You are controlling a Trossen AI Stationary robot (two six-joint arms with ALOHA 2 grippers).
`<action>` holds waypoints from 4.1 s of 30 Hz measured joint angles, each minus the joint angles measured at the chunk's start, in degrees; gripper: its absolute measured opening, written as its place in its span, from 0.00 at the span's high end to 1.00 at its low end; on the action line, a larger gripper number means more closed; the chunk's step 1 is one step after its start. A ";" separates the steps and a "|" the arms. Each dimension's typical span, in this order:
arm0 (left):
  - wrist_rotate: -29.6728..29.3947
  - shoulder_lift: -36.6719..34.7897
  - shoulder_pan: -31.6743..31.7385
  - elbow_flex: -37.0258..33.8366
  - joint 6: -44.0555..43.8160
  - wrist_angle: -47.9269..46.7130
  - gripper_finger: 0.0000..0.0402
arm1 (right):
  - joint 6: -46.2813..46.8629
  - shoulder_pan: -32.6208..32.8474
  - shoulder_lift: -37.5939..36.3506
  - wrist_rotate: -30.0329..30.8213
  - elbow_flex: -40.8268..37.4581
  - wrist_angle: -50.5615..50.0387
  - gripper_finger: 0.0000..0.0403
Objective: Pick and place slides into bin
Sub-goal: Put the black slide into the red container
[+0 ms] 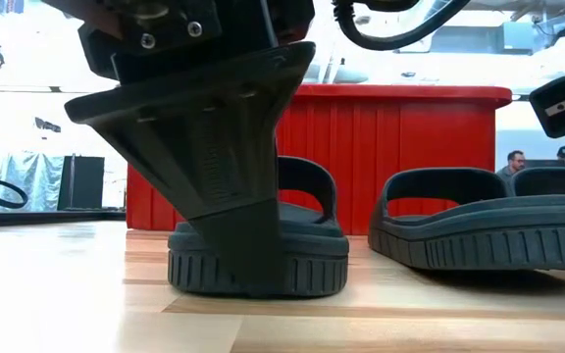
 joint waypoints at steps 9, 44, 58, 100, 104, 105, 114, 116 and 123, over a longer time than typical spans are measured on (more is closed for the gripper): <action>1.36 0.23 -0.83 1.41 -0.63 -1.60 0.94 | 0.00 0.00 0.00 0.00 -0.01 -0.04 0.74; 3.82 -8.33 -9.77 9.62 -14.84 -15.23 0.97 | 0.00 0.00 0.00 0.00 -0.01 -0.08 0.74; -4.15 -19.15 -13.31 9.64 -21.01 -11.12 0.97 | 0.00 0.00 0.00 0.02 -0.01 -0.07 0.74; -33.04 -44.56 -8.11 9.73 21.49 8.31 0.97 | 0.00 0.00 0.00 0.00 -0.01 -0.09 0.74; -31.16 -46.67 -2.90 9.73 26.00 5.65 0.98 | 0.00 0.00 0.00 0.00 -0.01 -0.09 0.74; -30.13 -47.15 -1.35 9.73 26.49 4.63 0.98 | 0.00 0.00 -0.01 0.00 -0.01 -0.08 0.74; -19.82 -49.37 14.18 9.73 31.43 -2.20 0.98 | 0.00 0.00 0.00 0.00 -0.01 -0.09 0.74; -16.95 -49.40 17.63 9.73 33.34 -2.35 0.98 | 0.00 0.00 0.00 0.00 -0.01 -0.09 0.74; -6.83 -49.39 29.16 9.73 40.11 -1.92 0.98 | 0.00 0.00 0.00 0.00 -0.01 -0.09 0.74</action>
